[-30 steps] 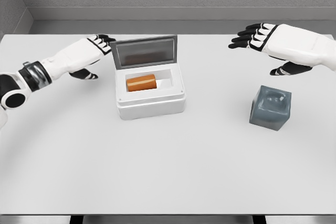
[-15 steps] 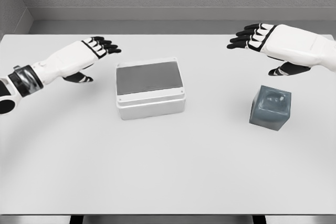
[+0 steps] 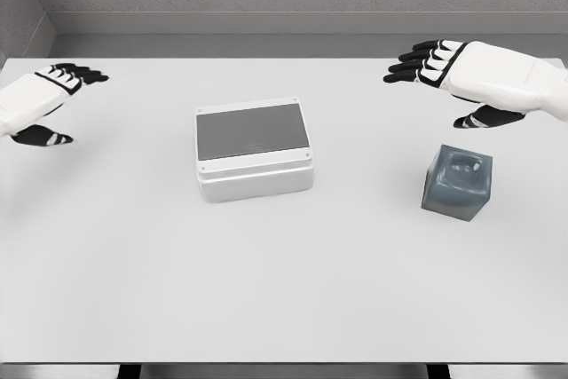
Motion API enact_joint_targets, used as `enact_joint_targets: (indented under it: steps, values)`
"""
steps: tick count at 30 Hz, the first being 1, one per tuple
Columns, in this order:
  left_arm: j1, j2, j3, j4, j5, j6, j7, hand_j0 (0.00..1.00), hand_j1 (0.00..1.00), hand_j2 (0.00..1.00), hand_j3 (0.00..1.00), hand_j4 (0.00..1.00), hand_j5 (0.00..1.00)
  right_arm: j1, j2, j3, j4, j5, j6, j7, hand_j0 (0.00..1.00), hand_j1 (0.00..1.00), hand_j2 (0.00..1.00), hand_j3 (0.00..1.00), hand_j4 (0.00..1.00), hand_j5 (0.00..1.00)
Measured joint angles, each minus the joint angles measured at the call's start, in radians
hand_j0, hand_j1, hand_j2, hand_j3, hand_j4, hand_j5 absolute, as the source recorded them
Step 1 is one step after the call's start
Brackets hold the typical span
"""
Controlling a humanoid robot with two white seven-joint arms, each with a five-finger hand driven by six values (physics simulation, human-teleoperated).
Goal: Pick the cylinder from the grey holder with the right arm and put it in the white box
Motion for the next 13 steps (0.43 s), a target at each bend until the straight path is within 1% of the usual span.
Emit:
enact_joint_targets:
  steps: [2,8,13]
  values:
    - [0.011,0.007,0.009,-0.016,0.003,0.000,-0.001,1.00,1.00,1.00,1.00,1.00,1.00,0.000,0.000,0.000,0.000,0.001,0.000,0.000,1.00,1.00,1.00,1.00,1.00,1.00]
    - [0.012,0.011,0.013,-0.056,0.006,0.000,-0.024,1.00,1.00,1.00,1.00,1.00,1.00,-0.002,0.000,0.000,-0.001,0.001,0.000,0.000,1.00,1.00,1.00,1.00,1.00,1.00]
    - [0.012,0.011,0.015,-0.068,0.006,0.000,-0.033,1.00,1.00,1.00,1.00,1.00,1.00,0.000,0.000,0.000,-0.001,0.001,0.000,0.000,1.00,1.00,1.00,1.00,1.00,1.00]
